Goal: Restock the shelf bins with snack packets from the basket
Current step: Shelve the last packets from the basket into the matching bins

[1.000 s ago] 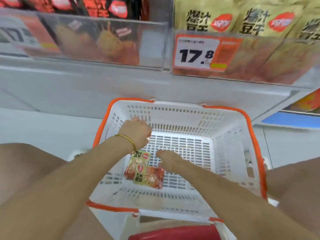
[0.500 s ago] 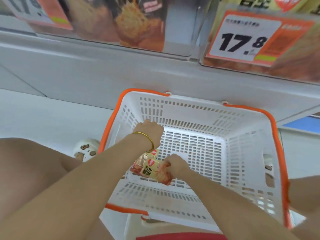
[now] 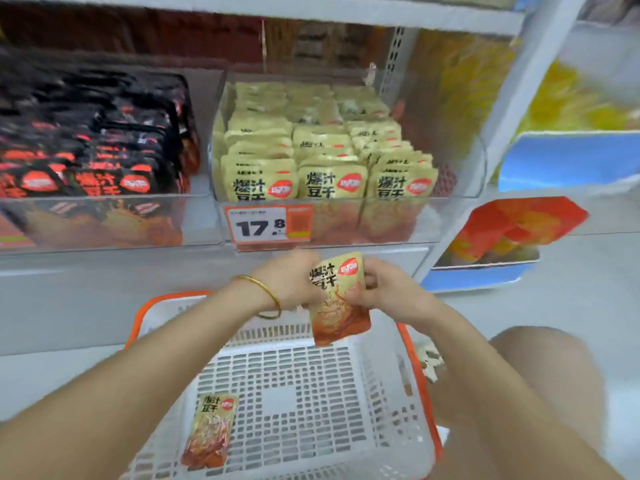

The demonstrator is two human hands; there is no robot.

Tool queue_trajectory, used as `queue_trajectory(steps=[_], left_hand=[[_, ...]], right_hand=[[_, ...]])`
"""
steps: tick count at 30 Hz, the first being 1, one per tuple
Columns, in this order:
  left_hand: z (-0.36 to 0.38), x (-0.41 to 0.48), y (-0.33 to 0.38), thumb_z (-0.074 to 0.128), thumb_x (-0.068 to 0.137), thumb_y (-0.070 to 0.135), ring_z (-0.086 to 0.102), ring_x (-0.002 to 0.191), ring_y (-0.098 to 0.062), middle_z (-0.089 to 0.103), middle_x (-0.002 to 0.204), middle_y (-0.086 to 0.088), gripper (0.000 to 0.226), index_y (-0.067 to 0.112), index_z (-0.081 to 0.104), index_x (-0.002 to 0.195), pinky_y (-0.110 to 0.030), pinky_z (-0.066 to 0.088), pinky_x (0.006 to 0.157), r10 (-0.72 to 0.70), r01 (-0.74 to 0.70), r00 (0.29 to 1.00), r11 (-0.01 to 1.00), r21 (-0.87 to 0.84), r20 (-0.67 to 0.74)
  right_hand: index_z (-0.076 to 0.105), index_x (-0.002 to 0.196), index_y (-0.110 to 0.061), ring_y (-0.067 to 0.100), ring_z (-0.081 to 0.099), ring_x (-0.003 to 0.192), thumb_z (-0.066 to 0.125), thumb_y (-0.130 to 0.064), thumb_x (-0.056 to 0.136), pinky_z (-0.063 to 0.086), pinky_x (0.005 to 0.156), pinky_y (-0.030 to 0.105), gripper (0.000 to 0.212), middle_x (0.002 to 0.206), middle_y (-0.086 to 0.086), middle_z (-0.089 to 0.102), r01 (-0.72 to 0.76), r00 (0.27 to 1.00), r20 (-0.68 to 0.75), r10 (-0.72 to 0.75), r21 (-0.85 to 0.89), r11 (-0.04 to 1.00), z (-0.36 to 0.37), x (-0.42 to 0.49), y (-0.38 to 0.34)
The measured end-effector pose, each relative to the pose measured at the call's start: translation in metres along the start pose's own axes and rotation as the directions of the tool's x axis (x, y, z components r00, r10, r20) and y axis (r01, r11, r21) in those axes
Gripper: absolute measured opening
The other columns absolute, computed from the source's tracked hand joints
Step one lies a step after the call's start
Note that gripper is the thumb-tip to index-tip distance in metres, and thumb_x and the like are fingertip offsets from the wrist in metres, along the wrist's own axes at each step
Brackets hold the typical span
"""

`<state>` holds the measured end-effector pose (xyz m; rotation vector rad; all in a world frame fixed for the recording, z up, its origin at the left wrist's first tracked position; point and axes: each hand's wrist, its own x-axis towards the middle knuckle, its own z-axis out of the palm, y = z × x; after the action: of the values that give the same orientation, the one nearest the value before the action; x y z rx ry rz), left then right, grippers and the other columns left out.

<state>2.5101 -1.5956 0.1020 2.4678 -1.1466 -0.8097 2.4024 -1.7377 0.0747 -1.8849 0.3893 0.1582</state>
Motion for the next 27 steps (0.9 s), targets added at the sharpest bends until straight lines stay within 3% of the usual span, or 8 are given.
queue_trajectory(steps=[2,4,7,9,14,18,22,27], left_hand=[[-0.031,0.002,0.038,0.063,0.086,0.025,0.050,0.073,-0.014,0.049,0.085,0.003,0.023,0.016,0.042,0.081,-0.029,0.035,0.059,0.103,-0.094,0.990,0.991,0.094,-0.101],[-0.059,0.002,0.073,0.060,0.090,0.027,0.044,0.080,-0.013,0.044,0.091,0.005,0.021,0.018,0.042,0.092,-0.026,0.028,0.063,0.201,-0.173,0.955,0.975,0.139,-0.217],[-0.092,0.004,0.108,0.057,0.092,0.028,0.040,0.088,-0.016,0.041,0.094,0.003,0.020,0.021,0.038,0.095,-0.025,0.025,0.067,0.315,-0.253,0.874,0.945,0.206,-0.371],[-0.106,0.008,0.122,0.056,0.093,0.028,0.043,0.088,-0.020,0.044,0.094,0.001,0.020,0.020,0.038,0.094,-0.029,0.030,0.070,0.346,-0.259,0.833,0.933,0.249,-0.432],[-0.107,0.019,0.132,0.054,0.094,0.028,0.054,0.101,-0.030,0.058,0.107,-0.010,0.022,0.014,0.047,0.110,-0.038,0.045,0.080,0.333,-0.195,0.809,0.929,0.313,-0.484],[-0.104,0.021,0.128,0.052,0.095,0.028,0.047,0.082,-0.027,0.047,0.084,-0.003,0.016,0.018,0.044,0.104,-0.035,0.040,0.067,0.354,-0.203,0.774,0.924,0.323,-0.526],[-0.107,0.020,0.129,0.051,0.096,0.028,0.046,0.077,-0.027,0.041,0.071,0.003,0.021,0.015,0.047,0.112,-0.034,0.037,0.061,0.385,-0.166,0.744,0.898,0.407,-0.546],[-0.101,0.023,0.129,0.050,0.096,0.027,0.055,0.096,-0.031,0.053,0.089,-0.004,0.023,0.016,0.048,0.116,-0.036,0.044,0.066,0.374,-0.134,0.769,0.887,0.441,-0.519]], right_hand=[[0.059,0.103,-0.011,0.001,0.062,0.078,0.059,0.003,0.088,0.052,0.069,0.013,0.020,0.090,-0.005,0.066,0.096,0.983,-0.151,-0.100,-0.037,0.995,-0.032,-0.014,-0.024],[0.059,0.109,-0.008,0.008,0.062,0.086,0.061,0.001,0.087,0.053,0.078,0.022,0.024,0.097,0.001,0.067,0.186,0.940,-0.280,-0.198,-0.067,0.980,-0.061,-0.022,-0.044],[0.059,0.101,-0.025,0.017,0.064,0.096,0.064,-0.002,0.085,0.053,0.085,0.036,0.029,0.106,0.006,0.068,0.320,0.842,-0.419,-0.340,-0.120,0.940,-0.094,-0.023,-0.069],[0.056,0.100,-0.030,0.016,0.065,0.095,0.064,-0.002,0.085,0.055,0.081,0.034,0.033,0.104,0.003,0.068,0.379,0.785,-0.481,-0.390,-0.126,0.917,-0.107,-0.020,-0.081],[0.056,0.104,-0.028,0.015,0.064,0.094,0.064,0.002,0.083,0.054,0.081,0.028,0.037,0.104,0.002,0.067,0.425,0.738,-0.527,-0.423,-0.125,0.897,-0.116,-0.010,-0.082],[0.059,0.101,-0.028,0.006,0.061,0.088,0.067,-0.001,0.083,0.053,0.080,0.024,0.034,0.095,-0.014,0.063,0.454,0.701,-0.551,-0.452,-0.144,0.879,-0.118,-0.008,-0.079],[0.059,0.094,-0.034,0.011,0.061,0.086,0.068,-0.002,0.083,0.054,0.079,0.032,0.035,0.091,-0.015,0.063,0.466,0.701,-0.557,-0.447,-0.117,0.877,-0.118,-0.005,-0.080],[0.059,0.088,-0.035,0.004,0.060,0.077,0.069,0.000,0.080,0.055,0.076,0.032,0.038,0.087,-0.014,0.064,0.459,0.738,-0.526,-0.423,-0.068,0.886,-0.116,-0.002,-0.072]])
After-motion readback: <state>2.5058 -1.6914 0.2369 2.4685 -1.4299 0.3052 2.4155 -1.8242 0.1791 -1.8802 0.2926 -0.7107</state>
